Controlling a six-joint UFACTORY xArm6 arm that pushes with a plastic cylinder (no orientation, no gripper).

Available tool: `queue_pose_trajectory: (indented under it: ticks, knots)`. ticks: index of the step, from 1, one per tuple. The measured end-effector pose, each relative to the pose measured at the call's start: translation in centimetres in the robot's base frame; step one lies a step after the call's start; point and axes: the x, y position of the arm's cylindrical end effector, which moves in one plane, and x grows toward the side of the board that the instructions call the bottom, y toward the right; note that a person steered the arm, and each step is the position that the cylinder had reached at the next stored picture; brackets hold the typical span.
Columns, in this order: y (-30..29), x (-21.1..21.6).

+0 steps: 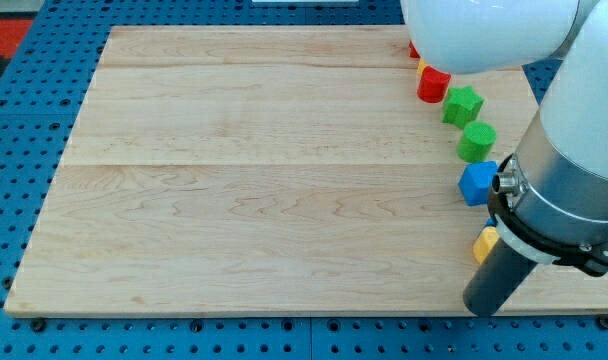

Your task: Point your arm at center right

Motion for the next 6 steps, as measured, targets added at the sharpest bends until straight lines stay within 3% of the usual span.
queue_pose_trajectory:
  ticks: [3,5,6]
  knots:
    - [0.4,0.2]
    - [10.7,0.0]
    - [15.2,-6.2]
